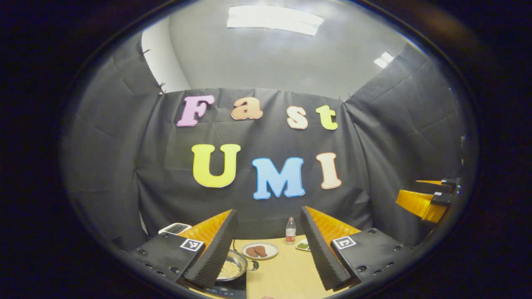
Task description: First push the handle of the pot to place it horizontally, then grasp the pot with both hands and set it on the induction cooktop.
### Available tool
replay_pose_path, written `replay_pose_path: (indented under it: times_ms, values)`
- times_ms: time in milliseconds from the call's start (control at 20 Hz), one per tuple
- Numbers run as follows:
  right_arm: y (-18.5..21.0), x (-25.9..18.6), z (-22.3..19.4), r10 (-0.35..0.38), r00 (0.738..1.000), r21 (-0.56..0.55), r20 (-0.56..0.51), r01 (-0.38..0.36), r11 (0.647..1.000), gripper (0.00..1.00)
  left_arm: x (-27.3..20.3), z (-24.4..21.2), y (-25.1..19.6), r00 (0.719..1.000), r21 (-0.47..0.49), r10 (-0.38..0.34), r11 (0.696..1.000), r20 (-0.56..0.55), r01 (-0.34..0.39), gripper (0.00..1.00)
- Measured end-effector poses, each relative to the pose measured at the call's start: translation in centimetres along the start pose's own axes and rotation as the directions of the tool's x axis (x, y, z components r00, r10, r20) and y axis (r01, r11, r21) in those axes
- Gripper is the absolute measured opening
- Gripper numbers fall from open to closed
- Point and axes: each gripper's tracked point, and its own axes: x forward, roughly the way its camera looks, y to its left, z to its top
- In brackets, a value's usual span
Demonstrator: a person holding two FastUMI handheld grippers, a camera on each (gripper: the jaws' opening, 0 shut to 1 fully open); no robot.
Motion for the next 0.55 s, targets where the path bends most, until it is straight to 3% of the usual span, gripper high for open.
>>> replay_pose_path:
  times_ms: [250,550]
  values:
    - [0.3,-0.4,-0.1,-0.021,1.0,0.001,0.0,0.021,1.0,0.99,-0.6,1.0,1.3,1.0,0.016,0.014,1.0,0.02,-0.014,0.96]
    - [0.2,1.0,-1.8,-0.022,0.999,-0.005,-0.049,0.022,1.0,0.99,-1.2,1.2,2.8,0.997,0.03,0.052,0.998,0.056,-0.054,0.99]
